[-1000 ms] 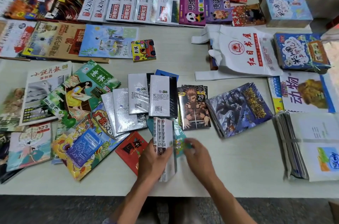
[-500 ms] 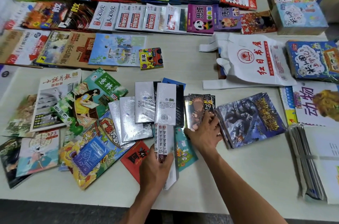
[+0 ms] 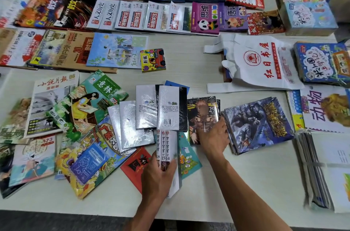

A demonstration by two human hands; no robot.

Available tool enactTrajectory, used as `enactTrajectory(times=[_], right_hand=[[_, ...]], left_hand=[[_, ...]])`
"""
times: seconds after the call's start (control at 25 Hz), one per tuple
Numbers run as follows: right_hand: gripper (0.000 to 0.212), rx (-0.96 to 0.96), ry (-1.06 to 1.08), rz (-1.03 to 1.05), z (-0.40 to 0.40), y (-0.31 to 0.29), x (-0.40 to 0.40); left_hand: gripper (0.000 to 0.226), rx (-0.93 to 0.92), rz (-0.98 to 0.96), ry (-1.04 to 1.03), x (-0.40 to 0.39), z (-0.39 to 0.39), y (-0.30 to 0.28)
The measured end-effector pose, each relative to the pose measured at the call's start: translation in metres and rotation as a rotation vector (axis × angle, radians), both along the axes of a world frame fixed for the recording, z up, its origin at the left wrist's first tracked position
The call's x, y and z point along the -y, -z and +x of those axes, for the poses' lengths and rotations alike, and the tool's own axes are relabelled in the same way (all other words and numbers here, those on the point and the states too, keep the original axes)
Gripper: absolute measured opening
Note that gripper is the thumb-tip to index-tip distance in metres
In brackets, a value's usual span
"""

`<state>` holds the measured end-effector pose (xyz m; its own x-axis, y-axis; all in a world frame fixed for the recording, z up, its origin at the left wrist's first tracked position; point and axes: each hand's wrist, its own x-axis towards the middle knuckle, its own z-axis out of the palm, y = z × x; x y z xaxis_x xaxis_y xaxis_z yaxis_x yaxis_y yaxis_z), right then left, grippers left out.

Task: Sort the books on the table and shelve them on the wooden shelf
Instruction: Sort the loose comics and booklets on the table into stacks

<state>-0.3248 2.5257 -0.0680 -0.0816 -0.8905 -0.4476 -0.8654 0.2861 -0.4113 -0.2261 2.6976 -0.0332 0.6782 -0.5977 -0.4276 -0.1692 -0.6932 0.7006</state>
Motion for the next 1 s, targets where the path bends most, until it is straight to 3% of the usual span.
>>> enactTrajectory(times=[0.12,0.28,0.52,0.68,1.0], right_hand=[[0.102,-0.034,-0.013,0.022,0.001,-0.001,-0.002],[0.087,-0.053,0.057,0.011,-0.002,0.000,-0.007],[0.061,0.419,0.329,0.130,-0.023,-0.008,0.008],[0.083,0.060,0.100,0.120,0.001,-0.006,-0.003],[0.072,0.234,0.168,0.146,-0.026,-0.006,0.018]], left_hand=[[0.027,0.001,0.005,0.005,0.000,0.000,-0.001],[0.025,-0.001,0.002,0.022,-0.001,0.001,-0.001],[0.028,0.011,0.012,-0.006,-0.001,0.000,0.005],[0.027,-0.009,0.020,-0.003,-0.001,0.001,0.002],[0.025,-0.005,0.040,0.033,0.002,0.001,-0.001]])
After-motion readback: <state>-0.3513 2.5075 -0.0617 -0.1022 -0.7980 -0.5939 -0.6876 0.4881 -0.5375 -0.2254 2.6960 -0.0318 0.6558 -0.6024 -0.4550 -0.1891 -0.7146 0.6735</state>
